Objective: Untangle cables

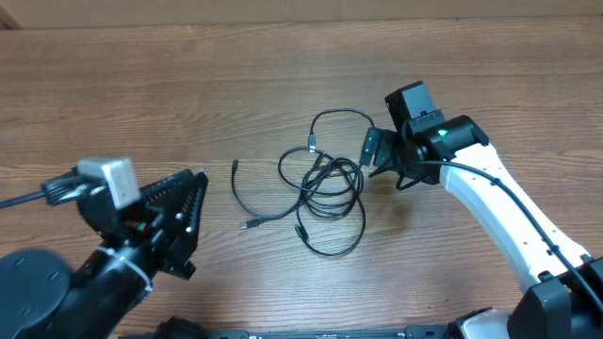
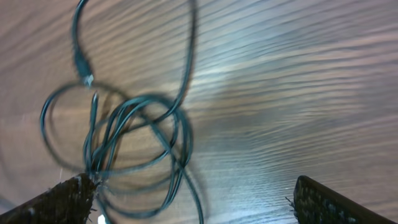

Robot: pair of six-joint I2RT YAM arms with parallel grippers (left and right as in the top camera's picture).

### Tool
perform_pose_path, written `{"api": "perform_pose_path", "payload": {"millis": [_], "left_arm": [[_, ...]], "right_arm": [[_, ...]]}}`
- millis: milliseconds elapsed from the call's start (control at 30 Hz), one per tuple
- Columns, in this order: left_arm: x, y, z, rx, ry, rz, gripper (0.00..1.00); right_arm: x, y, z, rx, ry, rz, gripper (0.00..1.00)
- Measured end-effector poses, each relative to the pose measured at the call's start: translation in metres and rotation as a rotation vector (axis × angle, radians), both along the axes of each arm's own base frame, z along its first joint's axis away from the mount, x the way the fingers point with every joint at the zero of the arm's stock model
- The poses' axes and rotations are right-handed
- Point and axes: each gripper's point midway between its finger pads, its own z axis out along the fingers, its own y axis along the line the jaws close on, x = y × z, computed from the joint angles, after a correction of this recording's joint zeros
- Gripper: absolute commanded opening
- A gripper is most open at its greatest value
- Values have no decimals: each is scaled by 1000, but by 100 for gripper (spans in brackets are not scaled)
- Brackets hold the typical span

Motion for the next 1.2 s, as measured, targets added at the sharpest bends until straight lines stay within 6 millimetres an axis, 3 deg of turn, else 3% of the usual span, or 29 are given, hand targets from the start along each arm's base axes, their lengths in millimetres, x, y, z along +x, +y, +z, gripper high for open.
{"api": "perform_pose_path", "payload": {"millis": [67, 133, 167, 200, 433, 600, 800, 1200], "left_arm": [[6, 0, -14, 6, 61, 20, 64], [13, -1, -27, 12, 116, 35, 76], [17, -2, -35, 13, 152, 44, 95], [21, -3, -41, 21, 178, 49, 100], [47, -14, -96, 30, 454, 114, 100], [65, -22, -154, 59, 733, 197, 78], [93, -43, -219, 78, 994, 250, 64], [122, -70, -349, 73, 1404, 442, 67]], "right_arm": [[-3, 8, 0, 16, 5, 66, 100], [-7, 17, 0, 35, 9, 138, 100], [-9, 20, 0, 44, 12, 171, 100], [-12, 25, -1, 57, 17, 207, 100], [-28, 33, -16, 96, 65, 269, 100], [-36, 28, -31, 110, 115, 185, 100], [-46, 23, -45, 111, 158, 132, 100], [-62, 16, -62, 97, 217, 114, 100]]}}
